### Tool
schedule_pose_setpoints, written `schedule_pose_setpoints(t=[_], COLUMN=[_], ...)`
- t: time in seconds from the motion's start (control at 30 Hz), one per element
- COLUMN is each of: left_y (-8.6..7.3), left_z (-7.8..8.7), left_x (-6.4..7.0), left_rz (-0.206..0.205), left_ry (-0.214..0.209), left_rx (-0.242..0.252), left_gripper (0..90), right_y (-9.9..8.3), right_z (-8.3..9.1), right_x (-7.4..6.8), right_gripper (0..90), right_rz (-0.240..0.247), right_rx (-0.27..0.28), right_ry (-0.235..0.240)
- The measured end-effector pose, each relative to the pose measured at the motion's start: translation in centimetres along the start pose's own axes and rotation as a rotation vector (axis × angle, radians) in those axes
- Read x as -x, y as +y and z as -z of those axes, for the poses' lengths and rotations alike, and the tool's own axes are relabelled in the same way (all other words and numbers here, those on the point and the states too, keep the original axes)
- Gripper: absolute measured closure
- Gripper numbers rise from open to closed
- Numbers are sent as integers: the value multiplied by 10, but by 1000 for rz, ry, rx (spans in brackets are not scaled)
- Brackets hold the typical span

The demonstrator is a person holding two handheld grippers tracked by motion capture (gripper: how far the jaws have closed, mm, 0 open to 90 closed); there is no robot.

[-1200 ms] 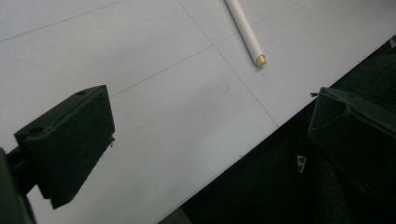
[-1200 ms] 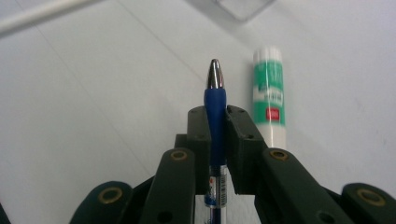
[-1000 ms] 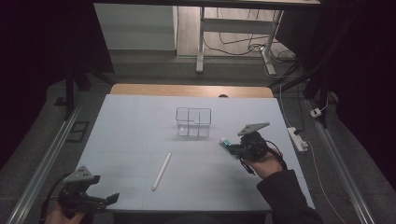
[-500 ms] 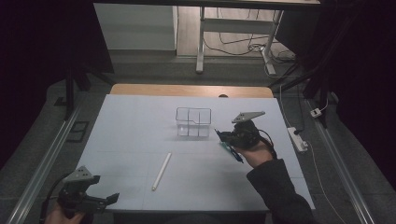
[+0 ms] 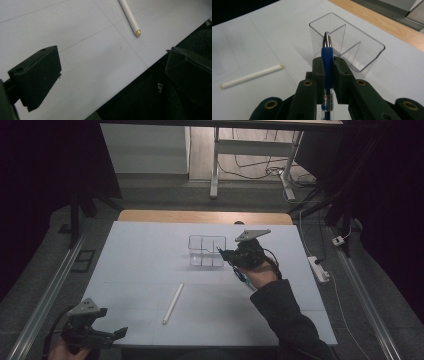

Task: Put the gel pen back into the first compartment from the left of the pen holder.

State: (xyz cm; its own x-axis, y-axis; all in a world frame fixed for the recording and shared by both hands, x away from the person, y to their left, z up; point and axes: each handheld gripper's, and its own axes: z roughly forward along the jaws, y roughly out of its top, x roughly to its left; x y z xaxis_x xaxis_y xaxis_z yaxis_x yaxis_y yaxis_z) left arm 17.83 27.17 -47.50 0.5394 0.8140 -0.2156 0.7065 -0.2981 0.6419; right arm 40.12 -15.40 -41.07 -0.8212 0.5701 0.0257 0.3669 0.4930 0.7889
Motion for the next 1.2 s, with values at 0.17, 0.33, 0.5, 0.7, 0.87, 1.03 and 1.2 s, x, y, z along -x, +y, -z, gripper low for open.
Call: schedule_pose_setpoints(t=[0.17,0.33,0.5,0.7,0.87,1.03,1.2], left_y=[0,0,0,0,0,0,0], left_z=[0,0,0,0,0,0,0], left_x=[0,0,0,0,0,0,-1], left_rz=[-1,-2,-2,-4,-4,-4,-3], left_ry=[0,-1,-3,-6,-8,-9,-12], left_rx=[-3,-3,-2,-2,-3,-2,-1], left_gripper=[6,6,6,6,6,6,6], right_y=[9,18,28,39,46,53,63], right_z=[-7,-14,-25,-40,-48,-56,-67], right_x=[3,4,4,4,6,8,11], right_gripper=[802,802,802,802,802,802,802], right_rz=[5,2,7,8,0,-4,-10], right_rx=[42,75,93,118,138,158,178], right_ry=[-15,-14,-8,1,3,2,-7])
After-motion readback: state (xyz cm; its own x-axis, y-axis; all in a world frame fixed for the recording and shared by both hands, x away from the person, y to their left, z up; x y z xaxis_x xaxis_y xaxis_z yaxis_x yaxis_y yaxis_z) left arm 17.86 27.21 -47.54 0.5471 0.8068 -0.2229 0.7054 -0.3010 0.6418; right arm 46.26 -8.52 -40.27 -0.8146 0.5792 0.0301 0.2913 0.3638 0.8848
